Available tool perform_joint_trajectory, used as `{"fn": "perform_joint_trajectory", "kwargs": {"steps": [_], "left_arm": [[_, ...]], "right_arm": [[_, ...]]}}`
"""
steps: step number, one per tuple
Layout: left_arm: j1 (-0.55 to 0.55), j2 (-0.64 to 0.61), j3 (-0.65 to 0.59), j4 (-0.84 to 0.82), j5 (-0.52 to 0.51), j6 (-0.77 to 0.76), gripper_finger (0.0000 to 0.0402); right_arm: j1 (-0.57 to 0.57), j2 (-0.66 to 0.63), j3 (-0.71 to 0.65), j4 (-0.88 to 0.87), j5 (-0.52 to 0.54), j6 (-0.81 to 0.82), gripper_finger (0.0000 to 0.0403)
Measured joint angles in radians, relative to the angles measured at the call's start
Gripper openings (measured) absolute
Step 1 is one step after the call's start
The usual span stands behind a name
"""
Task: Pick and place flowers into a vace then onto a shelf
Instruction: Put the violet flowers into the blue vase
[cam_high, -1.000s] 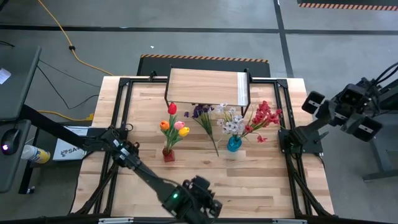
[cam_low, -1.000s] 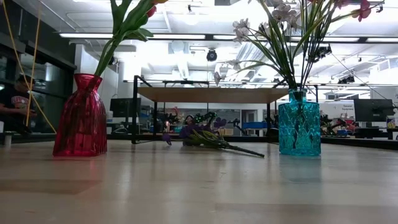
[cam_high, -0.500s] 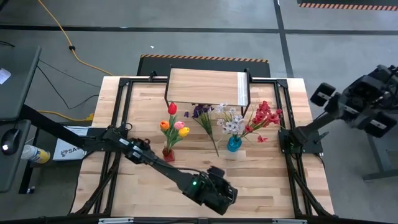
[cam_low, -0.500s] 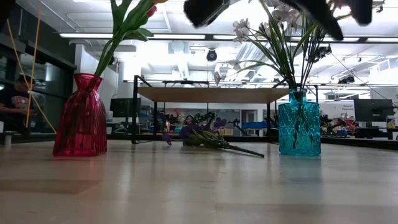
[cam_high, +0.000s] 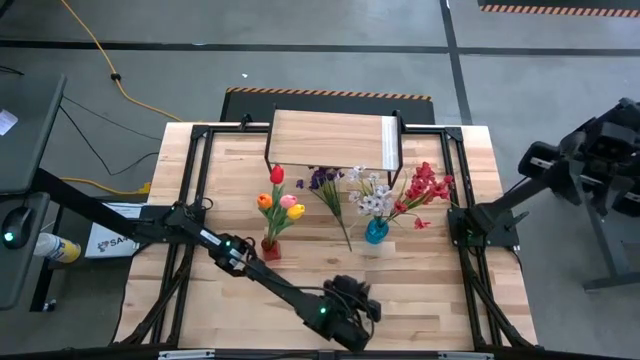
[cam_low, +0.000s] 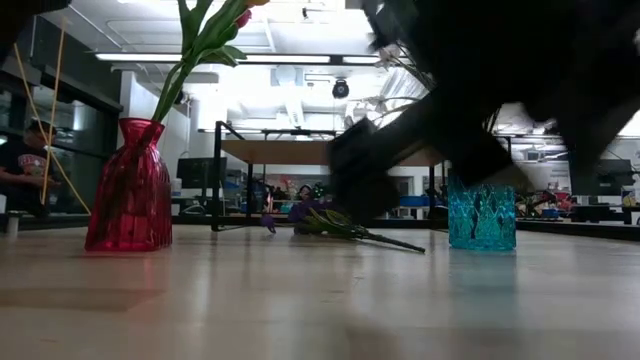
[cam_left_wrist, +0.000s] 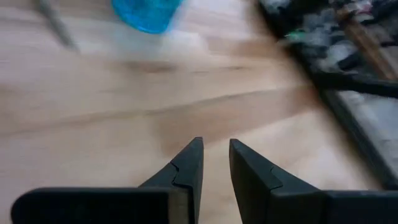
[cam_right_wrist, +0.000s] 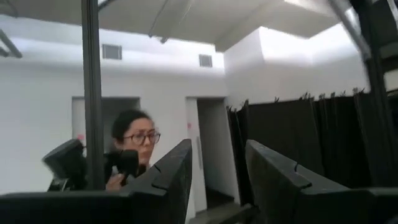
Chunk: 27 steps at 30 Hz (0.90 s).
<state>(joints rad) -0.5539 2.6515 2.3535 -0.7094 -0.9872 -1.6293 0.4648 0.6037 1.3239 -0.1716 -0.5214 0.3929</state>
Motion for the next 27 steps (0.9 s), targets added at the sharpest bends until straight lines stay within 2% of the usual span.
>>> {"fn": "perform_joint_trajectory", "kwargs": {"steps": [7,11,14,17,21,27], "left_arm": [[0.046,0.023,-0.001,-0.134,-0.066,-0.036,0.0071],[0.076,0.021,-0.001,-0.134,-0.05,0.045,0.0038],[0.095,0.021,-0.001,-0.119,-0.015,0.113,0.0028],[0.114,0.021,-0.001,-0.12,0.029,0.152,0.0034],[0.142,0.021,-0.001,-0.13,0.093,0.16,0.0065],[0.166,0.021,-0.001,-0.135,0.081,0.16,0.0079]], "right_arm": [[0.0,0.0,-0.001,-0.079,-0.01,-0.001,0.0142],[0.0,0.0,-0.001,-0.091,-0.01,-0.001,0.0142],[0.0,0.0,-0.001,-0.091,-0.01,-0.001,0.0142],[0.0,0.0,-0.001,-0.093,-0.01,-0.001,0.0142],[0.0,0.0,-0.001,-0.098,-0.01,-0.001,0.0142],[0.0,0.0,-0.001,-0.126,-0.009,0.0,0.0142]]}}
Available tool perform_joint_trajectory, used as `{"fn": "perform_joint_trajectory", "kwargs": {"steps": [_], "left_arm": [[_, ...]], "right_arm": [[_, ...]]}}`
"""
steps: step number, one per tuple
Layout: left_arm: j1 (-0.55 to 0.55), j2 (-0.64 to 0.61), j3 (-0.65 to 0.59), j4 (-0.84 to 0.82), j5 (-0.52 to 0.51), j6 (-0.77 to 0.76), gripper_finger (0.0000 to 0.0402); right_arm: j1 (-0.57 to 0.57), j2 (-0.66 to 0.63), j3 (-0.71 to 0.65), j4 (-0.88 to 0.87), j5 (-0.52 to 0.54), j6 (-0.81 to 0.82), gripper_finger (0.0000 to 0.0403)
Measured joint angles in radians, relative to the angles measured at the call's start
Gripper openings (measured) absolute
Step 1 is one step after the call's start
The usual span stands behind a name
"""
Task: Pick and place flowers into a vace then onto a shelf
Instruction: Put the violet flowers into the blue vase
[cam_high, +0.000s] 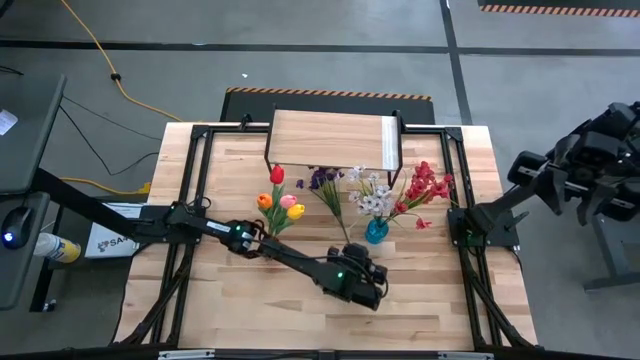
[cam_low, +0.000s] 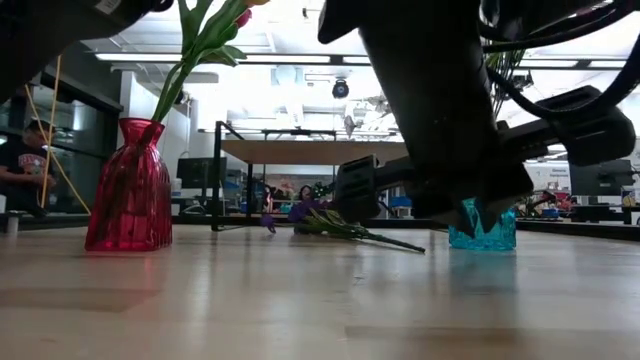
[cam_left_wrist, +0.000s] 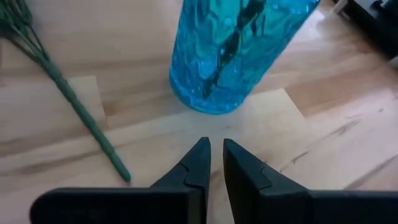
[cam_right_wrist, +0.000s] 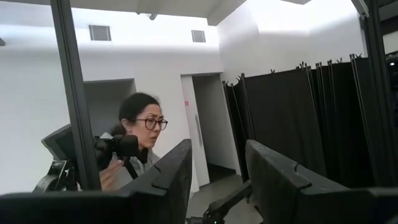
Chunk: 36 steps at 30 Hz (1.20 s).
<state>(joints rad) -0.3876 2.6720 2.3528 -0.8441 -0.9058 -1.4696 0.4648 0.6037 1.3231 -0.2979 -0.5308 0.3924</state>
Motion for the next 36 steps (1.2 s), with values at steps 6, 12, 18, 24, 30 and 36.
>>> {"fn": "perform_joint_trajectory", "kwargs": {"steps": [6,12,18,24,30,36], "left_arm": [[0.008,0.0,0.0,-0.016,-0.024,0.0,0.0058],[0.015,-0.001,0.0,-0.023,-0.031,0.0,0.0044],[0.044,-0.001,0.0,-0.027,-0.02,-0.001,0.0051],[0.071,-0.001,0.0,-0.031,-0.002,-0.001,0.0053],[0.089,-0.001,0.0,-0.055,0.074,-0.025,0.0061],[0.094,-0.001,0.0,-0.048,0.087,-0.031,0.0077]], "right_arm": [[0.0,0.0,0.0,-0.018,0.005,0.009,0.0142],[0.0,0.0,0.0,-0.018,0.018,0.019,0.0142],[0.0,0.0,0.0,-0.02,0.068,0.019,0.0142],[0.0,0.0,0.0,-0.02,0.069,0.049,0.0142],[0.0,0.0,0.0,-0.02,0.069,0.056,0.0141],[0.0,0.0,-0.001,-0.02,0.069,0.056,0.014]]}}
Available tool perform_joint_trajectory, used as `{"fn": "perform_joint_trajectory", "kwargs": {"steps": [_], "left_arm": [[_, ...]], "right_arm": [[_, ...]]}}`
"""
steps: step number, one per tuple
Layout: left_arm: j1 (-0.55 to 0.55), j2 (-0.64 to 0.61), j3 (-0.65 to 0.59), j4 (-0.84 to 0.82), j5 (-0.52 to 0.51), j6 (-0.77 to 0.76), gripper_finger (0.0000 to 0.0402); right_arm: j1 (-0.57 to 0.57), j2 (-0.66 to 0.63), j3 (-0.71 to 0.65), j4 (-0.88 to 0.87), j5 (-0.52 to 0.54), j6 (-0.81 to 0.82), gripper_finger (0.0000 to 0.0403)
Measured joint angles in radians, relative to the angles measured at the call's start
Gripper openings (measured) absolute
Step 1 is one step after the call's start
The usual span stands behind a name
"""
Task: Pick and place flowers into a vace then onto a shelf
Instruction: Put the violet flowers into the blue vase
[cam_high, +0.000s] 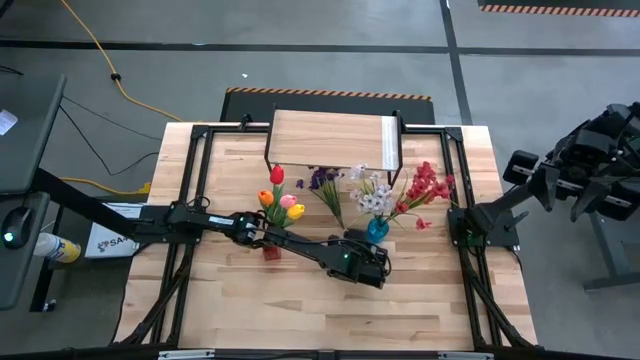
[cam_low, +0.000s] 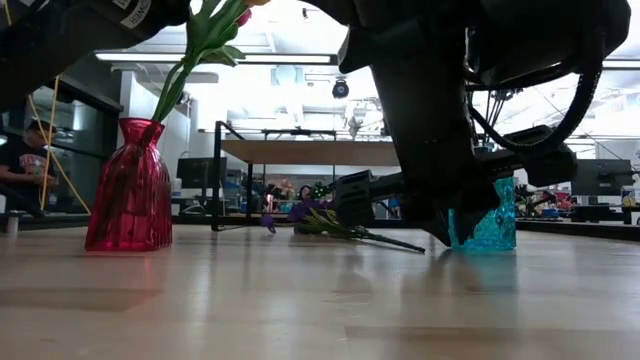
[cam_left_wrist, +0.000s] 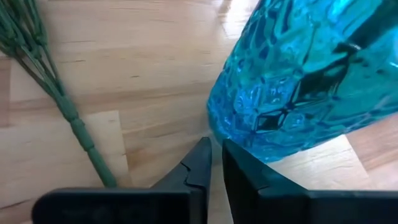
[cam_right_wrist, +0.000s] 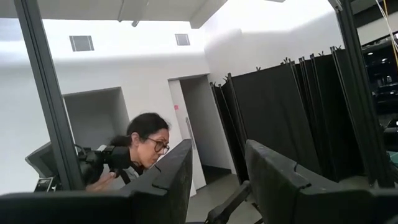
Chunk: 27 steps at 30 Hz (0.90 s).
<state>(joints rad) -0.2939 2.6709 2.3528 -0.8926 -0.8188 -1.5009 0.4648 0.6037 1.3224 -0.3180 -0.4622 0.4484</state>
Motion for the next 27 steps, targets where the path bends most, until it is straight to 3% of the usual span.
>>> {"fn": "perform_joint_trajectory", "kwargs": {"steps": [10,27], "left_arm": [[0.0,0.0,0.0,0.012,0.001,-0.026,0.0099],[0.0,-0.001,0.0,0.026,0.003,-0.019,0.0095]], "right_arm": [[0.0,0.0,0.0,0.0,0.025,-0.003,0.014],[0.0,0.0,0.0,0.0,0.083,-0.03,0.0139]]}}
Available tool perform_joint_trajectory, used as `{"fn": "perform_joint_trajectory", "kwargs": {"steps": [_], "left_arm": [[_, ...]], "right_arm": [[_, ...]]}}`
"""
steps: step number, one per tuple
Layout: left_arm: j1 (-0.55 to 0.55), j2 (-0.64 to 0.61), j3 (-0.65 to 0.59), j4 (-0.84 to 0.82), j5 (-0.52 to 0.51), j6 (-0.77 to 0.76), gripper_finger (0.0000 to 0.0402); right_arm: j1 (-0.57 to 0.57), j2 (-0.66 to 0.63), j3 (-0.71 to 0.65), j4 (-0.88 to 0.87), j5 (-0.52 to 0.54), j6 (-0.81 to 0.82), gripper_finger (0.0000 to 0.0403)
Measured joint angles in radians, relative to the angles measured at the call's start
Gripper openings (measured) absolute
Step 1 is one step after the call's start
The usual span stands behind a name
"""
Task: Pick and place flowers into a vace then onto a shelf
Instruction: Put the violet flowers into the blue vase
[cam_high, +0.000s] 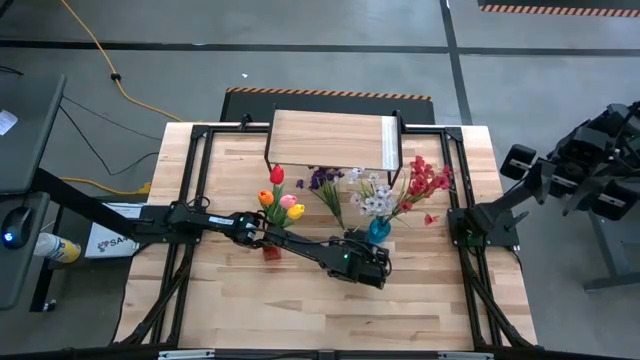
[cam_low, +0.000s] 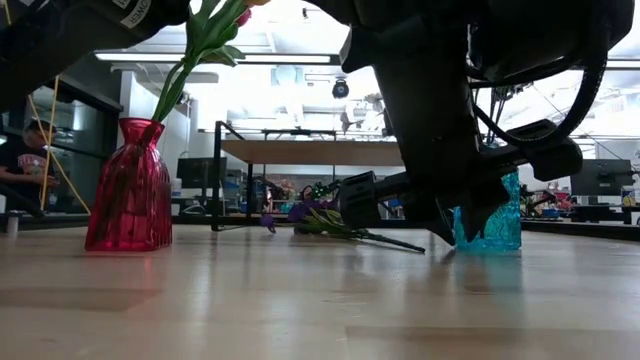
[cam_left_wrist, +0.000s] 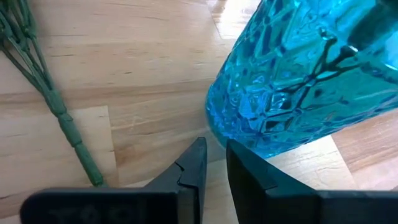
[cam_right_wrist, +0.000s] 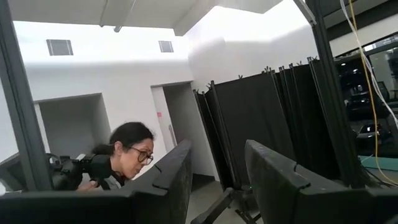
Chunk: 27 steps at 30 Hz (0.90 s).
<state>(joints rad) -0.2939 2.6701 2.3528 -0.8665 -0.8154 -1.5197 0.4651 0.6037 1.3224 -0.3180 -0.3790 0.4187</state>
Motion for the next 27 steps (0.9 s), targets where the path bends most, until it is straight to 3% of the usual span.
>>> {"fn": "perform_joint_trajectory", "kwargs": {"steps": [5,17,27], "left_arm": [[0.005,0.0,0.0,-0.034,0.019,-0.009,0.0095],[0.054,-0.008,0.003,0.033,0.19,-0.031,0.0095],[0.052,-0.006,0.003,0.027,0.192,-0.041,0.0095]], "right_arm": [[0.0,0.0,0.0,0.0,0.008,0.0,0.0139],[0.0,0.0,0.0,-0.001,0.029,0.001,0.0139],[0.0,0.0,0.0,-0.02,0.031,0.003,0.0139]]}}
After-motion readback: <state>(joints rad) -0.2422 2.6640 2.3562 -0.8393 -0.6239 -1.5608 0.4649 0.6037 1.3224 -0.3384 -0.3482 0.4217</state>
